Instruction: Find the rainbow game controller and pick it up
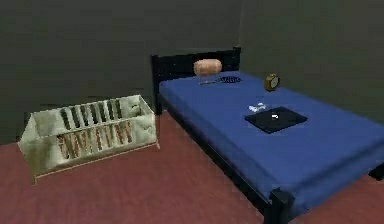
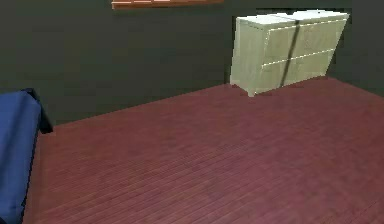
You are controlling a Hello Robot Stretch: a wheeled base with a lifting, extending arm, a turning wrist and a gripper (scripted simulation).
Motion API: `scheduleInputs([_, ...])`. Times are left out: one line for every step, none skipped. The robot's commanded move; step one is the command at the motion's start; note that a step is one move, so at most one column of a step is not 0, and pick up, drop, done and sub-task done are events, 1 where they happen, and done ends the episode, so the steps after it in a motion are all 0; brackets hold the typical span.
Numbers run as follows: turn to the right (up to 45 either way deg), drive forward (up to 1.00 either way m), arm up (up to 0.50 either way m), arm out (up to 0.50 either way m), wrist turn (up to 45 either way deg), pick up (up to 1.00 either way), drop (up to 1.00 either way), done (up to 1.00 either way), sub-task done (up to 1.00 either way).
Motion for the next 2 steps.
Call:
scheduleInputs([-6.0, 0.0, 0.0, 0.0, 0.0, 0.0, 0.0, 0.0, 0.0])
scheduleInputs([0.0, 0.8, 0.0, 0.0, 0.0, 0.0, 0.0, 0.0, 0.0])
